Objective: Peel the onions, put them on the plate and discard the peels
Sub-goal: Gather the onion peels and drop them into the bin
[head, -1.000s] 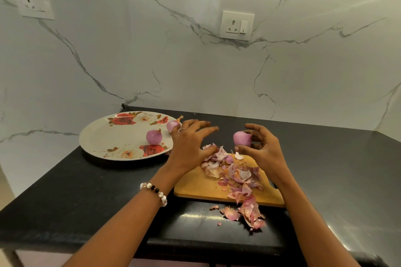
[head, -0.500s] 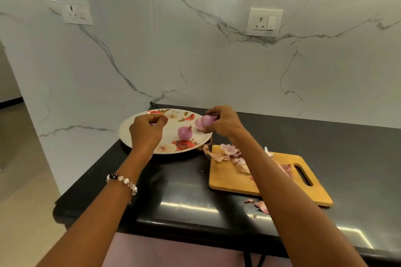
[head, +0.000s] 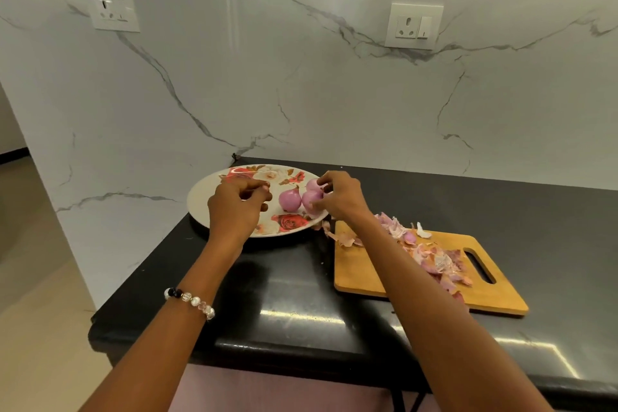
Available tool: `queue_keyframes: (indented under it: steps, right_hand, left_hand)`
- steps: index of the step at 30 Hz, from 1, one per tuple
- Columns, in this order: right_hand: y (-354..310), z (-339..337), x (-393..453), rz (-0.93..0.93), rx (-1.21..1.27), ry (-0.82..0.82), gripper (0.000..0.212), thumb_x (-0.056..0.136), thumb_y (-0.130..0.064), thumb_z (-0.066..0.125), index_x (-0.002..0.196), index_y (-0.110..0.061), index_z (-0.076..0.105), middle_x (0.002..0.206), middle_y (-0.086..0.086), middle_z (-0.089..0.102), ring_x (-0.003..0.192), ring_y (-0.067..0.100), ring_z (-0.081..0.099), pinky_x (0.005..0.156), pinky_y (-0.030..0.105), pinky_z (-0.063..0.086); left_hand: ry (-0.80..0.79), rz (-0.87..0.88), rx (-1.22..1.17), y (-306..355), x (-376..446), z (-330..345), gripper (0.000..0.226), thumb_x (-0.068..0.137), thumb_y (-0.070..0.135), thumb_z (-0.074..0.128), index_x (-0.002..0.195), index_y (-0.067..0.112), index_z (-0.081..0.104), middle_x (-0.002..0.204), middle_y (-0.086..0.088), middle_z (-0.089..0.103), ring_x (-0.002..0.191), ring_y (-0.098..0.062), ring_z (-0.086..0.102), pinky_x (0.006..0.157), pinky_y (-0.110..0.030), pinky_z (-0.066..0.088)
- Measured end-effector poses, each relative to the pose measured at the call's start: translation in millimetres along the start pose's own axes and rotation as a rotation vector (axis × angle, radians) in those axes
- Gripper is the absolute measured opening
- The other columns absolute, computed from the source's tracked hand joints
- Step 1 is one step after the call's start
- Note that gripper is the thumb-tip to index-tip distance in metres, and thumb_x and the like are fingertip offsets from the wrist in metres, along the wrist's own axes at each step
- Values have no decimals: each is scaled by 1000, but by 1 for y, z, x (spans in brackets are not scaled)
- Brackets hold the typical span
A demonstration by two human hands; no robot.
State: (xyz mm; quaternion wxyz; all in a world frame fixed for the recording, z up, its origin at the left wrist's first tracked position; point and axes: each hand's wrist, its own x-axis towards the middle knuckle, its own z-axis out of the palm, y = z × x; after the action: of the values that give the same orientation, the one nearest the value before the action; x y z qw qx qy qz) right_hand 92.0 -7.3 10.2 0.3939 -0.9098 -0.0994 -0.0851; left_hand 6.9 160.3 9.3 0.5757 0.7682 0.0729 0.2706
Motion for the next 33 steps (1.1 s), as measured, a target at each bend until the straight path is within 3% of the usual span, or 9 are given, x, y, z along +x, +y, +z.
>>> queue_keyframes:
  steps: [5,8,11,14,18,23,27,31,33]
  right_hand:
    - [0,-68,-51,17,180,81,27,85,-18,78,110,-13,71,99,0,71,84,4,64,65,11,46]
    - [29,-111,-84,101,122,193,20,89,-17,73,108,-12,72,99,1,71,89,10,65,66,13,45]
    - [70,-136,-104,266,-52,309,22,91,-18,71,110,-6,71,103,9,70,96,22,65,78,30,52]
    - [110,-146,-115,481,-250,286,30,93,-26,66,115,-6,62,119,20,64,110,37,59,93,47,53]
    - [130,-137,-124,524,-316,187,40,95,-31,62,125,-6,55,130,21,58,122,40,52,102,50,46]
    - [136,-140,-125,586,-137,325,33,94,-15,65,121,-1,54,129,21,57,124,40,49,101,48,44]
    - [144,-148,-120,650,29,392,41,86,-1,69,125,0,54,130,21,56,124,39,49,100,48,44]
    - [151,-153,-113,610,321,529,38,82,5,73,118,2,60,117,21,63,107,36,61,93,54,53]
    - [148,-158,-110,545,487,542,32,84,14,66,114,4,63,106,19,66,97,35,65,87,56,56]
  left_hand:
    - [-276,-7,47,17,-34,21,10,89,18,65,84,22,73,81,-4,73,72,-16,70,74,-37,58]
    - [-391,-77,98,21,-56,40,11,89,17,65,81,21,70,84,-4,71,76,-18,69,75,-38,59]
    - [-373,-65,237,19,-70,60,12,89,16,60,89,9,71,87,-5,69,84,-21,63,71,-31,49]
    - [-408,-106,272,20,-80,76,27,89,12,53,113,9,64,105,-5,65,91,-19,58,63,-26,42]
    - [-379,-223,211,26,-86,95,40,90,8,47,130,9,49,123,-8,53,100,-22,51,76,-26,38]
    - [-283,-299,126,24,-83,108,39,89,4,46,128,5,50,121,-14,55,97,-23,50,70,-27,36]
    - [-248,-344,13,14,-75,114,44,78,1,53,120,13,58,113,-11,61,100,-26,56,74,-32,46]
    - [-195,-301,-82,14,-69,122,28,79,-3,56,98,15,65,102,-12,67,91,-24,61,70,-32,47]
    - [-180,-289,-153,20,-64,124,33,84,-6,53,108,14,64,105,-9,66,95,-22,60,79,-35,51]
